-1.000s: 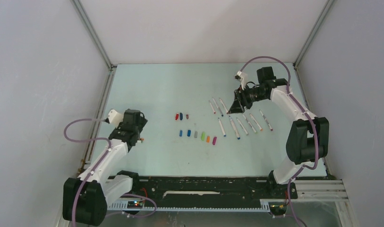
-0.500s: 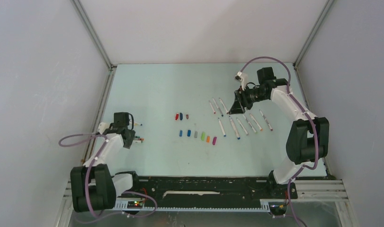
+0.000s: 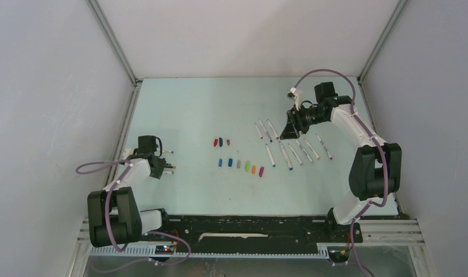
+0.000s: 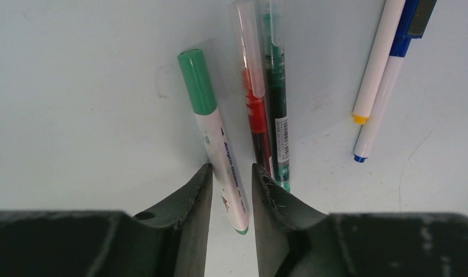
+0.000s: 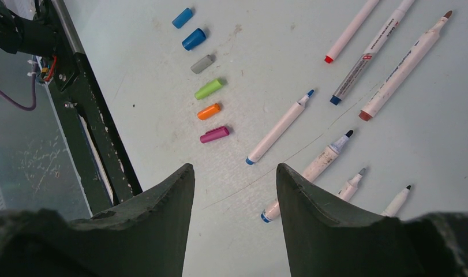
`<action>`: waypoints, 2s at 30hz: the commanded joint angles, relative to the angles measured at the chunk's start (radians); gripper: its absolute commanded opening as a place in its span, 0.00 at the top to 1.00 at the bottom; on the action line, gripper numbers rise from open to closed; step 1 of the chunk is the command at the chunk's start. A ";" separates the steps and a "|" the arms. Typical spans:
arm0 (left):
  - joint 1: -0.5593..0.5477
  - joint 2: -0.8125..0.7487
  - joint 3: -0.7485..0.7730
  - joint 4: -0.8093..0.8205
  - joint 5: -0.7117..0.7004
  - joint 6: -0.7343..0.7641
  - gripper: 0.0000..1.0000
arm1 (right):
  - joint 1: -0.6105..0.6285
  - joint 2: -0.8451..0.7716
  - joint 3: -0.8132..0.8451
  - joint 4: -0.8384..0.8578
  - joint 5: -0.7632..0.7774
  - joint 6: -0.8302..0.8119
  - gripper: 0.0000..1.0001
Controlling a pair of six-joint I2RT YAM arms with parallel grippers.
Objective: Open the pen caps
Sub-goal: Pick up the pen from the center of the board.
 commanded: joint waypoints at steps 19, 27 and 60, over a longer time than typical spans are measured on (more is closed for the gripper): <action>0.015 0.189 0.073 -0.051 0.151 0.068 0.70 | -0.015 -0.008 0.020 -0.003 -0.033 -0.019 0.44; 0.015 0.198 0.068 -0.046 0.158 0.074 0.72 | -0.024 -0.012 0.021 -0.005 -0.038 -0.019 0.44; -0.012 -0.335 -0.116 0.494 0.723 0.305 1.00 | 0.006 -0.018 0.026 -0.064 -0.181 -0.075 0.43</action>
